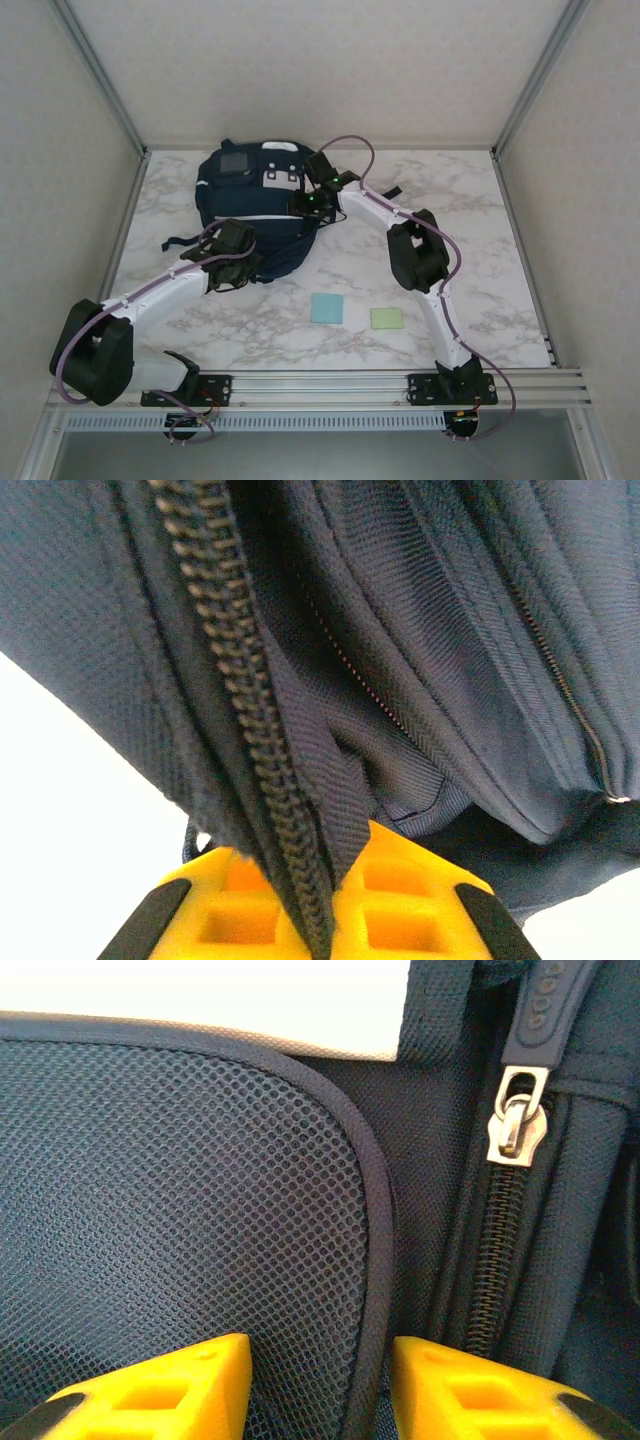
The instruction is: Pack the student bag
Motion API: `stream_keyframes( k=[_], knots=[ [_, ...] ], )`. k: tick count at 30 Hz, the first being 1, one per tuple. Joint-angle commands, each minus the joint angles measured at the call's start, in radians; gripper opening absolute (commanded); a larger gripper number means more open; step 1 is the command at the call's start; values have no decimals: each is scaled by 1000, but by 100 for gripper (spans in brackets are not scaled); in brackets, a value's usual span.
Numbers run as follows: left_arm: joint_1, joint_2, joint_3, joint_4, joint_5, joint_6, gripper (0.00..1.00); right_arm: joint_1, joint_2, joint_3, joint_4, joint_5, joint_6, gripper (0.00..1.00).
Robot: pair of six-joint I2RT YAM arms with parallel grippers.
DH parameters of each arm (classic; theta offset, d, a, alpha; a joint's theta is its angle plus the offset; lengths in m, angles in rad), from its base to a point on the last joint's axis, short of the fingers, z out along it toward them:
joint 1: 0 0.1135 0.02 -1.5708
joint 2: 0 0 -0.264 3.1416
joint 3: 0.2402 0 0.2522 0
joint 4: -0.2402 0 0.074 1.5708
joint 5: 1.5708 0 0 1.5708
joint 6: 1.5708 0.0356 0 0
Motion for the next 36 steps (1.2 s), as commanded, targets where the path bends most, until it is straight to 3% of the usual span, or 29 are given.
stream_keyframes(
  k=[1, 3, 4, 5, 6, 10, 19, 26, 28, 31, 34, 36],
  knots=[
    [-8, -31, 9, -7, -12, 38, 0, 2, 15, 39, -39, 32, 15, 43],
    [-8, -28, 4, -1, -13, 37, 0, 2, 12, 29, -30, 10, 22, 41],
    [-7, -26, 3, 3, -12, 37, 0, 2, 9, 22, -17, -9, 26, 29],
    [-6, -22, 4, 5, -11, 40, 0, 2, 3, 13, -1, -33, 29, 10],
    [-6, -16, 4, 8, -12, 46, 0, 1, -2, 4, 8, -52, 34, 0],
    [13, 27, 27, 29, -20, 145, 0, -7, -75, -79, 36, -46, 60, 0],
    [71, 203, 142, 112, 10, 312, 0, -36, -409, -481, 164, -79, 144, 0],
    [81, 364, 368, 68, 16, 482, 0, -34, -462, -625, 294, -165, 420, 0],
    [84, 386, 417, 40, 42, 508, 8, -25, -456, -639, 339, -129, 478, 0],
    [78, 373, 451, -7, 96, 523, 32, -17, -452, -643, 398, -56, 545, 0],
    [51, 324, 454, -75, 103, 544, 49, -17, -420, -585, 398, -29, 562, 0],
    [23, 278, 439, -117, 89, 555, 56, -18, -388, -525, 367, -40, 560, 0]
  ],
)
